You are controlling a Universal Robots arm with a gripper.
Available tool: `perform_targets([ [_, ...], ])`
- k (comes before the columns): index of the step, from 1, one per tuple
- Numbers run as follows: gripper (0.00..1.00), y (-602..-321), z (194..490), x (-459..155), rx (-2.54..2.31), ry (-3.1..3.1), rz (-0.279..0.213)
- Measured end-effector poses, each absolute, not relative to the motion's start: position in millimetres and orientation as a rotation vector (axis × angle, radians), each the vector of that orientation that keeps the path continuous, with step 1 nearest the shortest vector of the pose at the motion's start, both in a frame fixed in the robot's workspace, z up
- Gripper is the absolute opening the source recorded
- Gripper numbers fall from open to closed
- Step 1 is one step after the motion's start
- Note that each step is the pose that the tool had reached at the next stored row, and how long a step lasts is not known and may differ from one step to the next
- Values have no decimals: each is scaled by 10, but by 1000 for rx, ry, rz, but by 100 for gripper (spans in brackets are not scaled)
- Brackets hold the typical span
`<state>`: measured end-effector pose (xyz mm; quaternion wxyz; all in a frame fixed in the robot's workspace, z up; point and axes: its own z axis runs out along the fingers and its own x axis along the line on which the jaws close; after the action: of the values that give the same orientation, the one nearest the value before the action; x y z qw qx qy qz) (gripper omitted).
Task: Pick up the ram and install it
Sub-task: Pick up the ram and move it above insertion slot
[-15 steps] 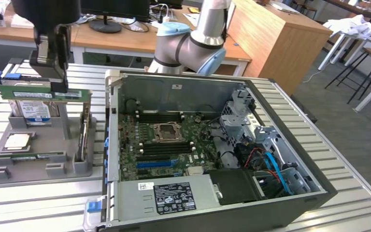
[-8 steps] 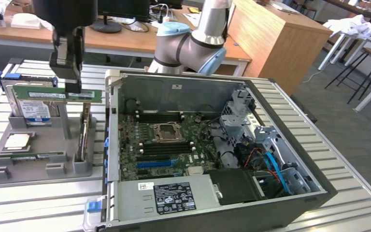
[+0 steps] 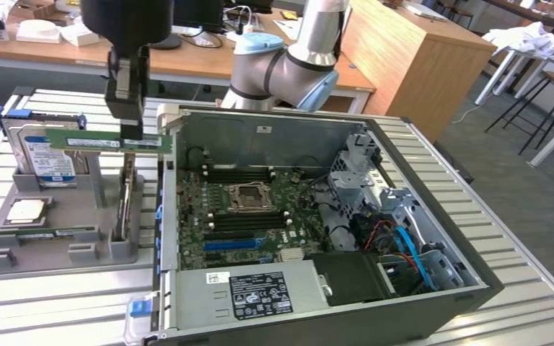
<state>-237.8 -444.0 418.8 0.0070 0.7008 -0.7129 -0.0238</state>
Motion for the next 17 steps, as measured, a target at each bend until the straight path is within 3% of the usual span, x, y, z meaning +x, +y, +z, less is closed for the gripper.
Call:
perform_targets([
  [17,11,-4440,4183,-1855,2192,-2230,-75],
])
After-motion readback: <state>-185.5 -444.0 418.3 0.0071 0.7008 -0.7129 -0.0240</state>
